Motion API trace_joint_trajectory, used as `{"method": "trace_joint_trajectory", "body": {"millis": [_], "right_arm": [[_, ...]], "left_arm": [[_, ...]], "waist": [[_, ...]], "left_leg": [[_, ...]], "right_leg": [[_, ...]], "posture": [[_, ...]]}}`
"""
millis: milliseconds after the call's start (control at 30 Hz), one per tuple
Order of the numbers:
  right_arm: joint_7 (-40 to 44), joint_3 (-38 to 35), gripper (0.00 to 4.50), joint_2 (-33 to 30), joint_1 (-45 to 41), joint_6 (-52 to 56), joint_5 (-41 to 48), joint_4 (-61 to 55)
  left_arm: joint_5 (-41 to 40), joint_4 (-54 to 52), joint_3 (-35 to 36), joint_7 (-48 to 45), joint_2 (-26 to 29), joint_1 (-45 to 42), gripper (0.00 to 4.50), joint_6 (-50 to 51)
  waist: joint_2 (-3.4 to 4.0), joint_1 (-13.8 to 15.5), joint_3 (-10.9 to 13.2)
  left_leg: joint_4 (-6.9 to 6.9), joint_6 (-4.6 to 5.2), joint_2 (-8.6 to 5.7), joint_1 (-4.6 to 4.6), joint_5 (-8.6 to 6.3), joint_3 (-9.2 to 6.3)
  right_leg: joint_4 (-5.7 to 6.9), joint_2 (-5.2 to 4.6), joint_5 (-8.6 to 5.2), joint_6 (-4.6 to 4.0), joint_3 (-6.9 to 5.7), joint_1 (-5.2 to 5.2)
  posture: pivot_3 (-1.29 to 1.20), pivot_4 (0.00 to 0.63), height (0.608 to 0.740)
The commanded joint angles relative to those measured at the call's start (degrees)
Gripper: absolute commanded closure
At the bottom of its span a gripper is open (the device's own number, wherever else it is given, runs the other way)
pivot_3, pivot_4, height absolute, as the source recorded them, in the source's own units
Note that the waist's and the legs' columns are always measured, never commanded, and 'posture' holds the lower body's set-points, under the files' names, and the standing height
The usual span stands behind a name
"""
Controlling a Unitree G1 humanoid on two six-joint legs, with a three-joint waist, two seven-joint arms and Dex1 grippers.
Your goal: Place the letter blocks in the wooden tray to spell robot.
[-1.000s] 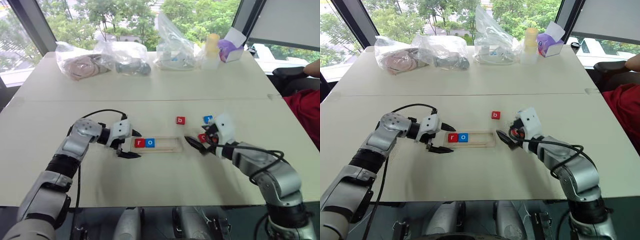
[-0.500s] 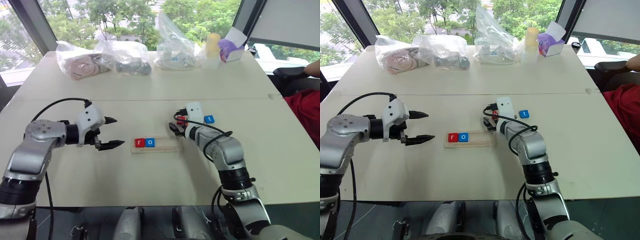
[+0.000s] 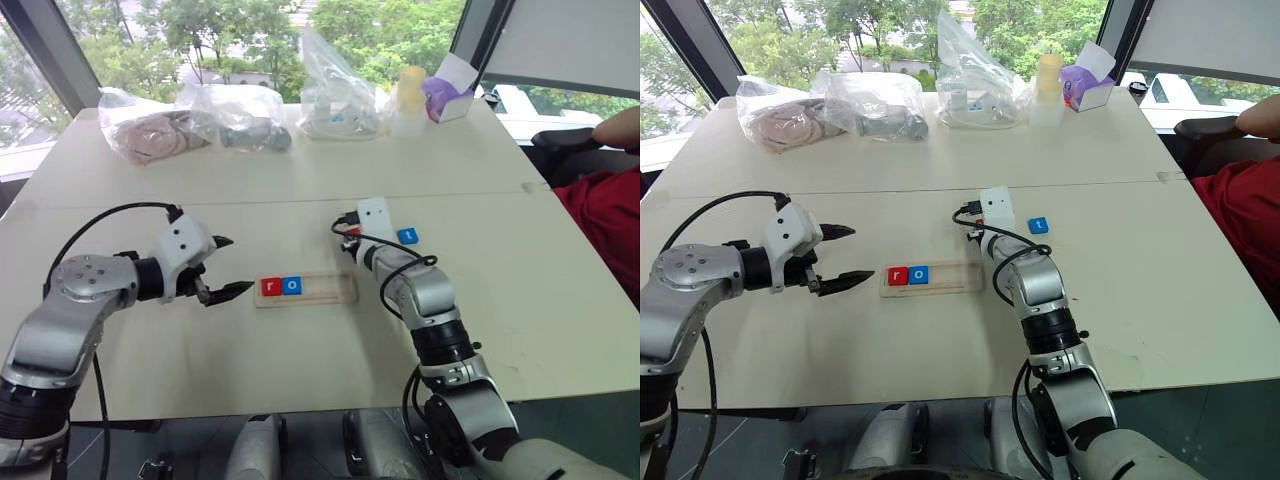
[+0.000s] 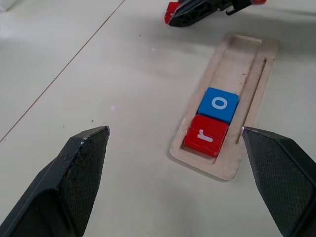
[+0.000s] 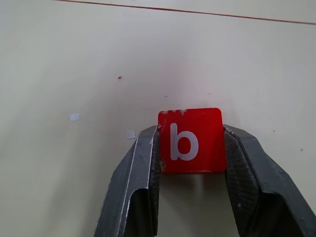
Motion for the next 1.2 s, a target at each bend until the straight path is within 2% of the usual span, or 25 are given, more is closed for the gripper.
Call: {"method": "trace_joint_trajectory", "body": {"millis": [33,133,233,400,533,700,733,800,900,967,1067,1133,1200], "right_arm": [[3.2,2.0,3.32,-6.5,3.2,-5.4,-4.1,-7.1],[5.0,-3.1,3.32,-9.2,9.1,-3.7,-1.3,-19.7],[4.1,-8.2,3.32,-9.9,15.1,4.0,-0.2,-32.3],[-1.4,-18.1,3.32,-2.0,24.1,21.1,-0.4,-49.4],[-4.3,-18.9,3.32,2.1,28.2,25.1,-2.1,-51.5],[-6.1,-19.4,3.32,6.7,26.9,26.0,-2.5,-48.9],[-6.0,-19.4,2.30,6.6,26.9,26.6,-2.6,-48.7],[-5.9,-19.7,1.52,6.6,26.8,27.6,-2.5,-48.6],[-4.8,-19.6,0.02,3.3,26.1,29.4,-2.5,-49.8],[-2.4,-20.1,0.02,-1.1,24.9,28.9,-2.1,-51.3],[7.9,-23.7,0.02,-11.1,21.5,20.8,2.7,-47.4],[16.9,-23.3,0.02,-18.4,20.5,15.2,6.2,-42.4],[30.8,-21.5,0.02,-29.0,21.7,3.8,7.8,-34.2]], "left_arm": [[-1.4,-1.8,-2.0,-1.1,-0.1,-2.3,0.00,-0.6],[-2.9,-3.4,-5.6,-2.7,-1.4,-3.4,0.00,-0.3],[-3.4,-3.4,-8.5,-3.4,-3.0,-4.6,0.00,-0.6],[-2.6,0.2,-12.2,-4.7,-5.3,-8.0,0.00,-2.0],[-2.1,3.0,-14.1,-6.3,-6.1,-10.4,0.00,-3.5],[-1.0,5.8,-16.0,-7.7,-6.8,-12.4,0.00,-5.4],[-0.8,6.2,-16.1,-7.8,-6.8,-12.6,0.00,-5.7],[-0.6,6.7,-16.1,-8.0,-6.9,-12.7,0.00,-6.0],[-0.6,7.1,-15.8,-8.4,-6.5,-12.5,0.00,-6.3],[-0.9,7.3,-15.0,-8.7,-5.8,-12.2,0.00,-6.1],[-3.1,7.8,-12.8,-9.5,-5.2,-12.3,0.00,-4.4],[-3.1,8.2,-12.6,-9.9,-4.8,-12.4,0.00,-5.2],[-3.3,8.0,-12.9,-11.3,-4.0,-12.5,0.00,-5.4]], "waist": [[0.02,0.3,0.0],[0.03,1.1,0.0],[0.01,1.4,0.0],[0.02,1.5,0.0],[0.03,1.2,0.0],[0.03,0.9,0.0],[0.03,0.7,0.0],[0.03,0.6,0.0],[0.02,0.5,0.0],[0.04,0.5,0.0],[0.04,0.3,0.1],[0.03,0.1,0.1],[0.01,0.1,0.1]], "left_leg": [[0.00,0.00,-0.01,-0.03,0.00,0.00],[-0.01,-0.01,-0.11,-0.21,0.00,0.00],[-0.08,0.00,-0.11,-0.31,-0.01,0.04],[-0.12,0.00,-0.06,-0.26,-0.01,0.00],[-0.10,-0.01,-0.04,-0.17,0.00,0.02],[-0.08,-0.02,-0.04,-0.18,0.01,0.05],[-0.08,-0.01,-0.04,-0.18,0.01,0.05],[-0.10,-0.01,-0.04,-0.21,0.01,0.05],[-0.11,-0.01,-0.04,-0.22,0.01,0.03],[-0.10,-0.01,-0.04,-0.22,0.01,0.02],[-0.08,-0.01,-0.08,-0.23,0.01,0.07],[-0.04,-0.01,-0.08,-0.20,0.01,0.11],[-0.07,-0.01,-0.10,-0.15,0.00,0.18]], "right_leg": [[-0.01,-0.01,0.00,0.00,0.00,0.00],[-0.08,-0.11,-0.04,0.07,-0.02,-0.06],[-0.13,-0.12,-0.04,0.13,0.06,-0.21],[0.02,0.11,-0.10,0.00,-0.02,-0.26],[0.04,0.12,-0.15,-0.18,0.02,-0.27],[0.03,0.10,-0.17,-0.24,0.06,-0.27],[0.02,0.09,-0.17,-0.23,0.06,-0.27],[0.01,0.07,-0.13,-0.08,0.06,-0.27],[0.01,0.05,-0.12,-0.05,0.06,-0.27],[0.01,0.05,-0.12,-0.05,0.05,-0.27],[-0.02,-0.01,-0.14,-0.07,0.08,-0.26],[-0.06,0.01,-0.14,-0.07,0.08,-0.22],[-0.10,0.09,-0.13,-0.06,0.04,-0.12]], "posture": [[0.00,0.150,0.740],[0.00,0.150,0.740],[0.00,0.150,0.740],[0.00,0.150,0.740],[0.00,0.150,0.740],[0.00,0.150,0.740],[0.00,0.150,0.740],[0.00,0.150,0.740],[0.00,0.150,0.740],[0.00,0.150,0.740],[0.00,0.150,0.740],[0.00,0.150,0.740],[0.00,0.150,0.740]]}}
